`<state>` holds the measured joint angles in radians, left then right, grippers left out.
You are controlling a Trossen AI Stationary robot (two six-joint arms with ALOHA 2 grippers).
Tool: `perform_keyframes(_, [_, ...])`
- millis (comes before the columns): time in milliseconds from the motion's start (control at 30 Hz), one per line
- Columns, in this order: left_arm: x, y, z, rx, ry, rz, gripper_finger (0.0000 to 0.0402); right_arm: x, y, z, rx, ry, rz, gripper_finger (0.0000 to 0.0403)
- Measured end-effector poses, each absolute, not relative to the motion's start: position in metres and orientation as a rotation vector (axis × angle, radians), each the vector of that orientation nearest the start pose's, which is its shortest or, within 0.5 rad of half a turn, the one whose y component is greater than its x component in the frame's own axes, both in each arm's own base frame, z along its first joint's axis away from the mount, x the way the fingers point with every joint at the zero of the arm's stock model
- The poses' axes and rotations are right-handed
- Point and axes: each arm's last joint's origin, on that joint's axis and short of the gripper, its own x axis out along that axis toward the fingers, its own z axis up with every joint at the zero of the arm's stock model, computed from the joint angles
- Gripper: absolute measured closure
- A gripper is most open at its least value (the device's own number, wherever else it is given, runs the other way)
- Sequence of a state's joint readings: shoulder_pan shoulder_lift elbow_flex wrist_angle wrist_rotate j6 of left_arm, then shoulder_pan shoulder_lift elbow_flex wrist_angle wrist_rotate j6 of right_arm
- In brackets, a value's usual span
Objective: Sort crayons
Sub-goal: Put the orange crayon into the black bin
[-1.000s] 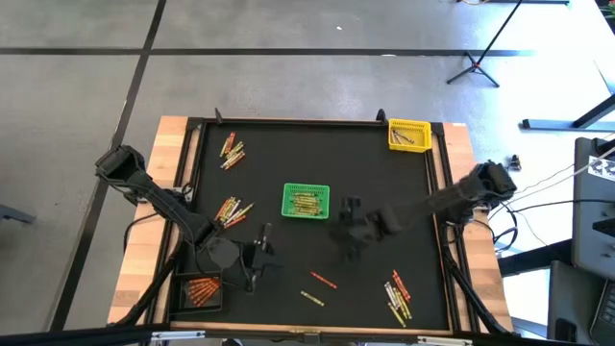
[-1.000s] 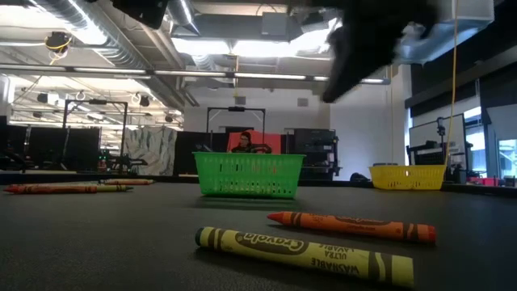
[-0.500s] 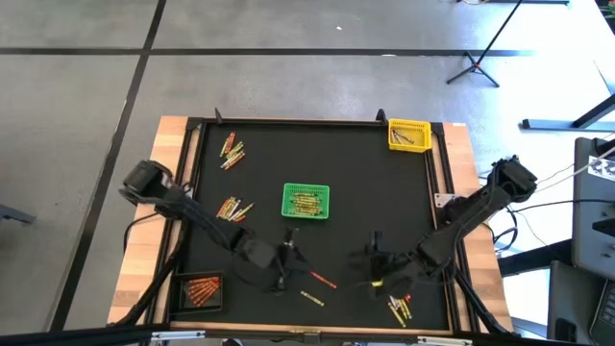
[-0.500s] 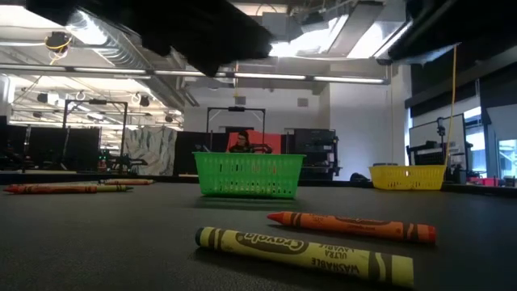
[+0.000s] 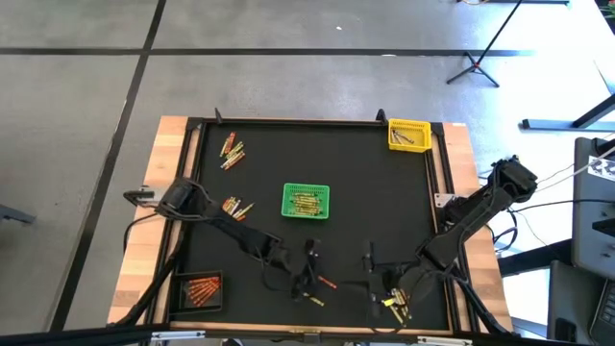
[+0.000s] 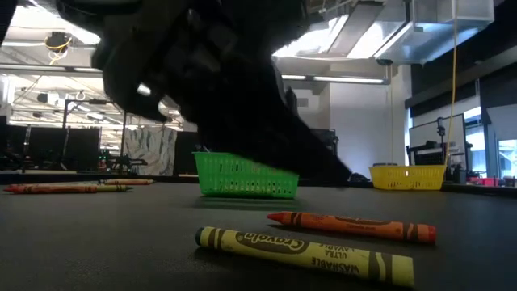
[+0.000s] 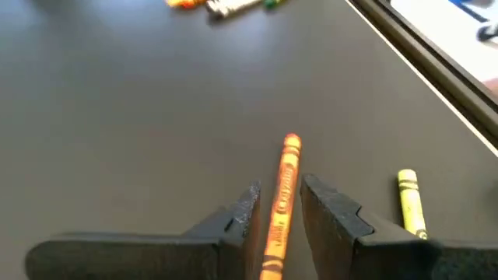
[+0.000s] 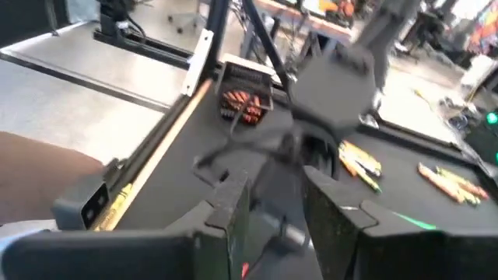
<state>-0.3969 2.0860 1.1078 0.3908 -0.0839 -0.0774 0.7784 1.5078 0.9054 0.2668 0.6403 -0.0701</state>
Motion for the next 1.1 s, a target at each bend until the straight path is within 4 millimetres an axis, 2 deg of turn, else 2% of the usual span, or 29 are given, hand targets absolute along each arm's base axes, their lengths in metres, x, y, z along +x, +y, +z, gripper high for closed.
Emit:
perform_keyframes(200, [0.388, -0.156, 0.091, 0.029, 0.641, -0.328, 0.0321, 0.247, 0.219, 0.262, -0.387, 0.109, 0.159, 0.0288])
perform_keyframes(433, [0.388, -0.154, 0.089, 0.030, 0.662, -0.309, 0.0326, 0.250, 0.215, 0.264, -0.420, 0.099, 0.146, 0.0288])
perform_keyframes(667, [0.386, -0.156, 0.088, 0.031, 0.676, -0.319, 0.0388, 0.259, 0.208, 0.261, -0.418, 0.107, 0.168, 0.0288])
perform_keyframes(733, [0.386, -0.157, 0.088, 0.018, 0.680, -0.316, 0.0395, 0.263, 0.204, 0.261, -0.409, 0.101, 0.196, 0.0288])
perform_keyframes(900, [0.379, -0.165, 0.100, -0.013, 0.695, -0.316, 0.0380, 0.269, 0.196, 0.260, -0.403, 0.108, 0.212, 0.0288])
perform_keyframes(1100, [0.353, -0.184, 0.145, -0.054, 0.743, -0.355, 0.0381, 0.270, 0.195, 0.262, -0.419, 0.095, 0.207, 0.0288])
